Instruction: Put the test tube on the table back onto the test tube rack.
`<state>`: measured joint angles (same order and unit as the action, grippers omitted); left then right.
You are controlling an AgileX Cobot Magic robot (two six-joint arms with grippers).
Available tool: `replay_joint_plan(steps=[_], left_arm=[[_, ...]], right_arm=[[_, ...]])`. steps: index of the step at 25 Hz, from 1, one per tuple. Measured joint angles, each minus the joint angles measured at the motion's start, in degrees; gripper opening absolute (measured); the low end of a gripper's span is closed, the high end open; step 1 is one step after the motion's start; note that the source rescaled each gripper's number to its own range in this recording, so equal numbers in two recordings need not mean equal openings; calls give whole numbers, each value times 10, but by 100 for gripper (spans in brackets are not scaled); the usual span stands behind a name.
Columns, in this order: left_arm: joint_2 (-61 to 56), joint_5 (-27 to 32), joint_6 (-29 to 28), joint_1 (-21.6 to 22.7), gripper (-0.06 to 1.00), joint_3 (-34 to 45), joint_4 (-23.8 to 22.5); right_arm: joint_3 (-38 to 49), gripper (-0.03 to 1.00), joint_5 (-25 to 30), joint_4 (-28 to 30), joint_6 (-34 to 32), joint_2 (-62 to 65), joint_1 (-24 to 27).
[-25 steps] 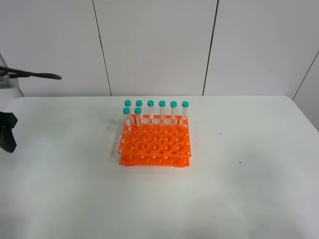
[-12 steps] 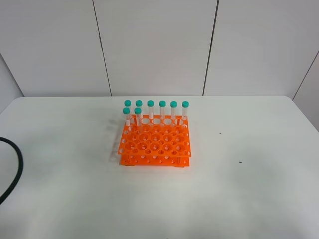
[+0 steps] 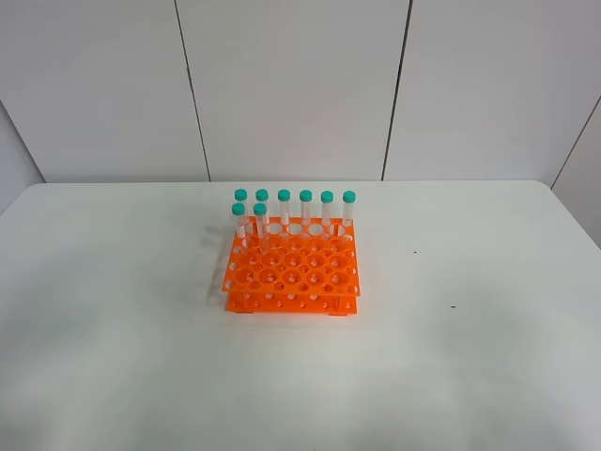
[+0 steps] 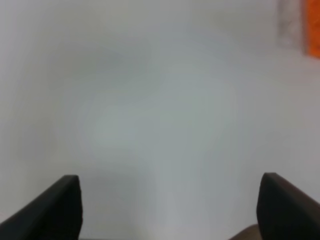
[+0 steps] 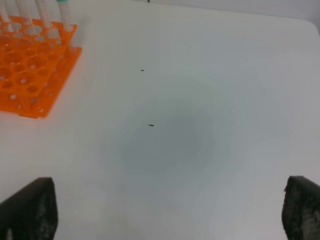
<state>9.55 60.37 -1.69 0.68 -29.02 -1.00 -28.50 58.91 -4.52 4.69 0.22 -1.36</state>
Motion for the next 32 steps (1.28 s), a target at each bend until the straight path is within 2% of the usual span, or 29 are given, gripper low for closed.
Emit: replay_joint_plan(steps=[5, 12, 32], left_arm=[[-49, 0, 0, -30, 95, 0, 0], [-98, 1, 0, -31, 95, 0, 0], [-99, 0, 0, -31, 95, 0, 0]], right_arm=[[0, 100, 0, 0, 0, 0, 0], [0, 100, 0, 0, 0, 0, 0], [0, 100, 0, 0, 0, 0, 0]])
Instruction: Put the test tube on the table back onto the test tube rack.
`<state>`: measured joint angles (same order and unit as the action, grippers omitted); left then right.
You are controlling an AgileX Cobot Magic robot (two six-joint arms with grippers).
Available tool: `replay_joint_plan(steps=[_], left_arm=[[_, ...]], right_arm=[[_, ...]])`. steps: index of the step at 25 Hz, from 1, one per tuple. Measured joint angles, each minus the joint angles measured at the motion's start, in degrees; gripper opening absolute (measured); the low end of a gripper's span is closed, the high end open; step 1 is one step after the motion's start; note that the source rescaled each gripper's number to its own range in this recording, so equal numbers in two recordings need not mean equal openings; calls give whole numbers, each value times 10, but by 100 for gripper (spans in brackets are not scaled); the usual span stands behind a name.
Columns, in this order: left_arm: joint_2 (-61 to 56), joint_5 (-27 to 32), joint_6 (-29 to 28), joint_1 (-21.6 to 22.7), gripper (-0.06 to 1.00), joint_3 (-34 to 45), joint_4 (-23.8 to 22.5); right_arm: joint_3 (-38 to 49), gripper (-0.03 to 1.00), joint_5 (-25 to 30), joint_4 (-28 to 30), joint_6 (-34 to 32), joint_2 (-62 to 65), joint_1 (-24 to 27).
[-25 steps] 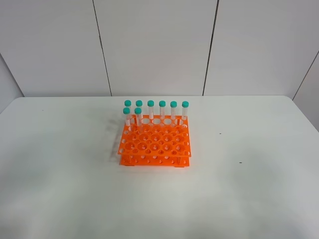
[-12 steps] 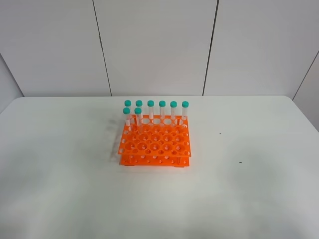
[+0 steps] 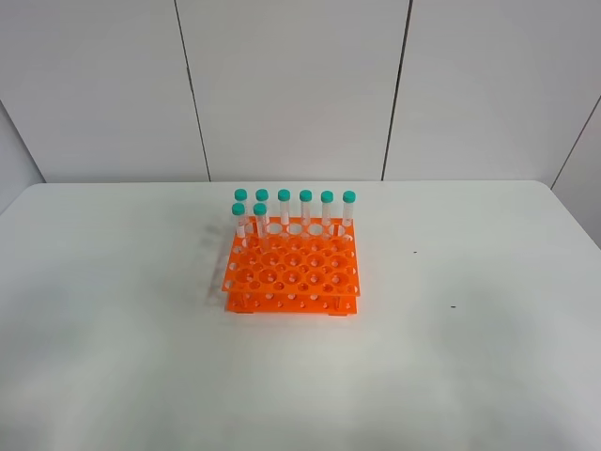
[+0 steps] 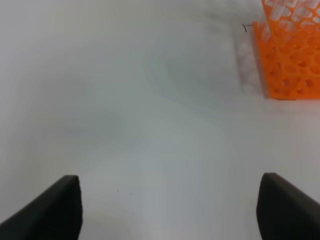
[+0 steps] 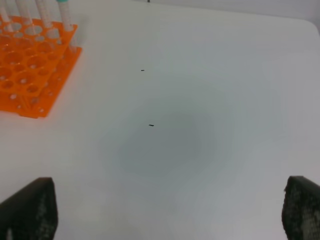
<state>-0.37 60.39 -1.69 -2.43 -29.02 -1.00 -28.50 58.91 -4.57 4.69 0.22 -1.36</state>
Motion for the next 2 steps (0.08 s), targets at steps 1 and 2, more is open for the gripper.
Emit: replay_joint_plan(steps=[1, 2], left_arm=[[0, 0, 0, 0, 95, 0, 0], [0, 0, 0, 0, 95, 0, 0]], right_arm=[[0, 100, 0, 0, 0, 0, 0], [0, 100, 0, 0, 0, 0, 0]])
